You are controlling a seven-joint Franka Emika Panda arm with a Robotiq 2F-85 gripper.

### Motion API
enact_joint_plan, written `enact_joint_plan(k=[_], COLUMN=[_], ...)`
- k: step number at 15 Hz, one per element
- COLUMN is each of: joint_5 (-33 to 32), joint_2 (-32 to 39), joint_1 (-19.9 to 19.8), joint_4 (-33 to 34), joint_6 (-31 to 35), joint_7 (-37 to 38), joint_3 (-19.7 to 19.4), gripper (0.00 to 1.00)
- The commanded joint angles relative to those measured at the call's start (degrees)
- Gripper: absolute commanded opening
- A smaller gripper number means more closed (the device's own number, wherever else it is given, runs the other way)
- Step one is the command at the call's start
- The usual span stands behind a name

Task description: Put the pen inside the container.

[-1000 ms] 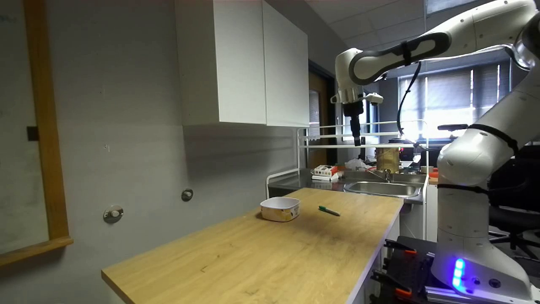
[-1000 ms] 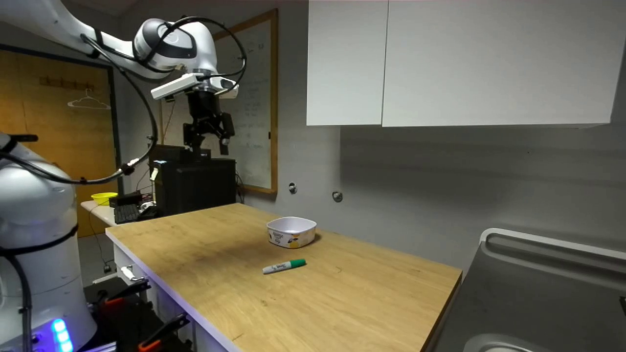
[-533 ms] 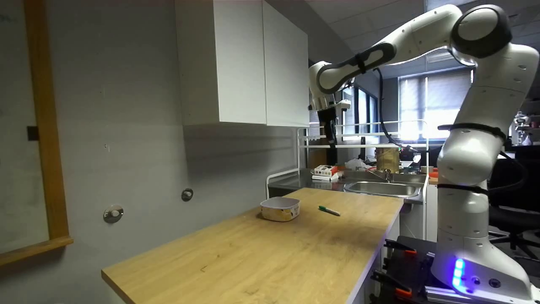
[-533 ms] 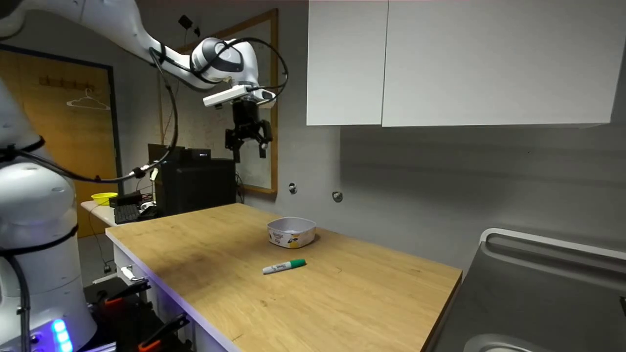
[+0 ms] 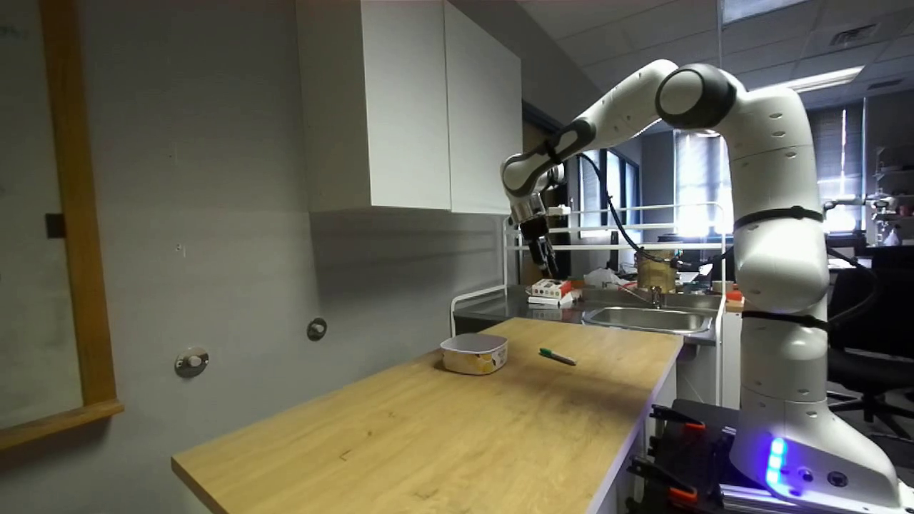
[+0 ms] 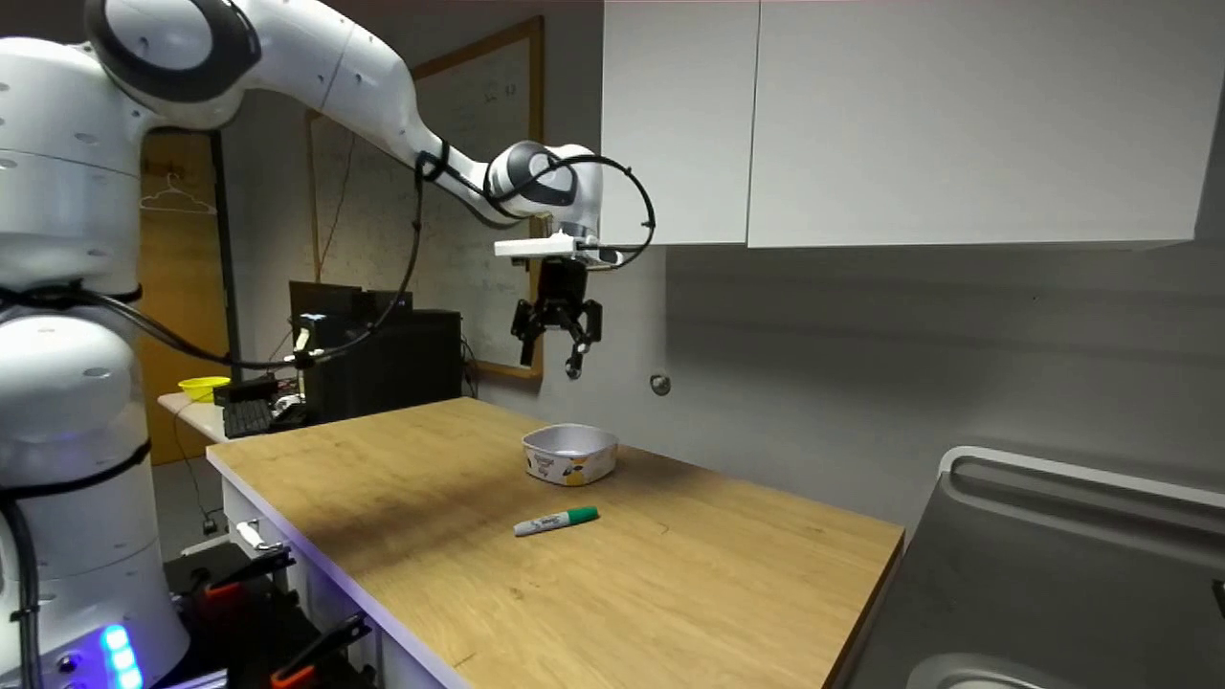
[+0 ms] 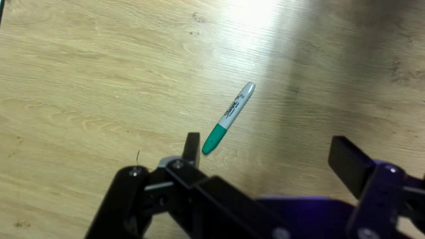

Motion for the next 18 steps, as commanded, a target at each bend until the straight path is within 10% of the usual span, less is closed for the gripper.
enact_joint_plan(k=[1,18], joint_5=[4.29,4.9], joint_2=[8.48,17.82], joint_1=[-3.47,-6.83], joint_4=[6.96,9.03], joint_6=[-2.89,4.47], joint_7=[-3.75,-2.19], joint_3=[0.15,2.05], gripper=[1.0,1.0])
